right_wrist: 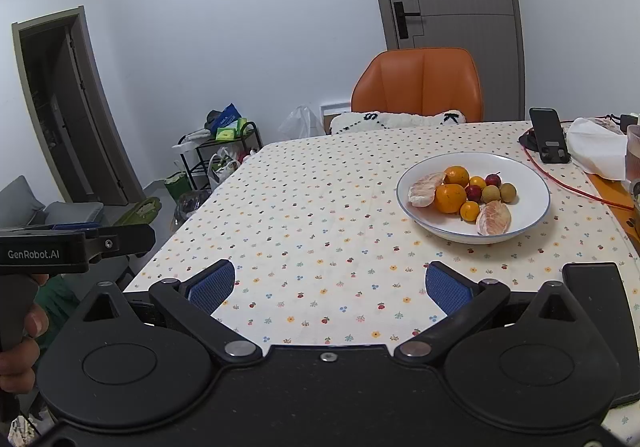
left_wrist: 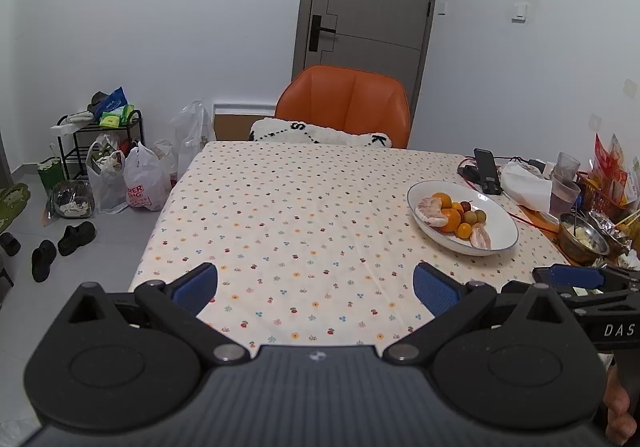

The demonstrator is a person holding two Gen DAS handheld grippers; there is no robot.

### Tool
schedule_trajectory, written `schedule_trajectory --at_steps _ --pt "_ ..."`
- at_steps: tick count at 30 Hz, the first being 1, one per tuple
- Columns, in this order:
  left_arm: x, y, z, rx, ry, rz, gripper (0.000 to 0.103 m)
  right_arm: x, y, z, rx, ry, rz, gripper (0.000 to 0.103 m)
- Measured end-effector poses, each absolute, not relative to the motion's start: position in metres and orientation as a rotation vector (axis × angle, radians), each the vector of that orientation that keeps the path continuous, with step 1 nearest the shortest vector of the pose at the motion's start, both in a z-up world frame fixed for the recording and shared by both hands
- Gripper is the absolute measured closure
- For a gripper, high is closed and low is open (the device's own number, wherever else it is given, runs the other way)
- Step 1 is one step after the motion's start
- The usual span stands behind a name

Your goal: Organize fruits

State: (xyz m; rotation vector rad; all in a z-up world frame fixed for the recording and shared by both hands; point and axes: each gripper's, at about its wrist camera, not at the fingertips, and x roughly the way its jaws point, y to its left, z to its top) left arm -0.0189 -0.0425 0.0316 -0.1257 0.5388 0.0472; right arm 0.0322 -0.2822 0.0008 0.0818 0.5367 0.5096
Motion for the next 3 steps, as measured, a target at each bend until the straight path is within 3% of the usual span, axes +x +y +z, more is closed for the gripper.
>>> schedule_trajectory --at_steps 3 --pt "-0.0189 -0.0431 0.0314 -0.125 0.539 0.047 0.0 0.0322 -0.2822 0.0007 0.083 0.537 0.51 0.0"
